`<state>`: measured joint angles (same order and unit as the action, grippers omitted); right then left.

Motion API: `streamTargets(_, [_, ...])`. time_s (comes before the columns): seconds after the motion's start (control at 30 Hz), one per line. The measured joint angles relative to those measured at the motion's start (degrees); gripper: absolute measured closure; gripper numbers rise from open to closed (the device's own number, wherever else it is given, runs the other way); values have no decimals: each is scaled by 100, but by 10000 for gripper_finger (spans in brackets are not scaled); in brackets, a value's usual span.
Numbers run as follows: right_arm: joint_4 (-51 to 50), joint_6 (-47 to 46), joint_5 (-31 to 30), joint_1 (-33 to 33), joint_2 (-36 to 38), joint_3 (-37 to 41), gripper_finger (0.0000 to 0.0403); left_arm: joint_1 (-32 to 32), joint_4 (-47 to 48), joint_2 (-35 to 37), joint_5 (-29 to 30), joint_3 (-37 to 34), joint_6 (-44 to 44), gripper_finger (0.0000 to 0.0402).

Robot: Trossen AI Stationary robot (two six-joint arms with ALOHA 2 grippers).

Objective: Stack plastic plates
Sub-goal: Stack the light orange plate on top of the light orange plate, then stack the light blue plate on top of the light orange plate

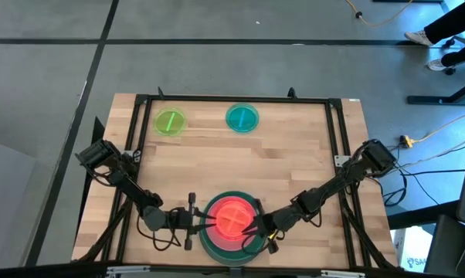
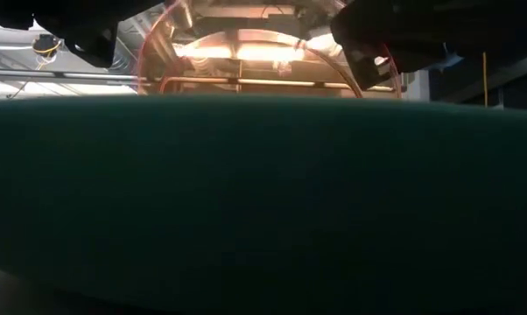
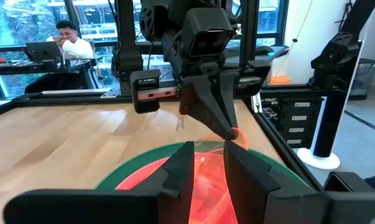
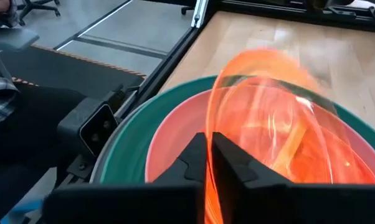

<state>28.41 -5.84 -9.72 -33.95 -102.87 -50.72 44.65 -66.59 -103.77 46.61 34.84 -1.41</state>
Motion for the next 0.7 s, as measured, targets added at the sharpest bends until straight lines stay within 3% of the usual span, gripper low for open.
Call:
streamTargets(0.23, [10,-19,-11,-7,59,0,288,-1,5,0,-1,1,-4,321])
streamTargets(0.4, [-646,542,-184,111,712,-4,221,-32,7,0,-2,1,-68,321])
streamTargets(0.6, [-2448,1077,-1948,557,1682,-7,199,-173,146,0,-214,3,-310,321])
streamTargets(0.7, [-3222,1290,-2543,985,1929,-7,199,-241,272,0,-307,3,-473,321])
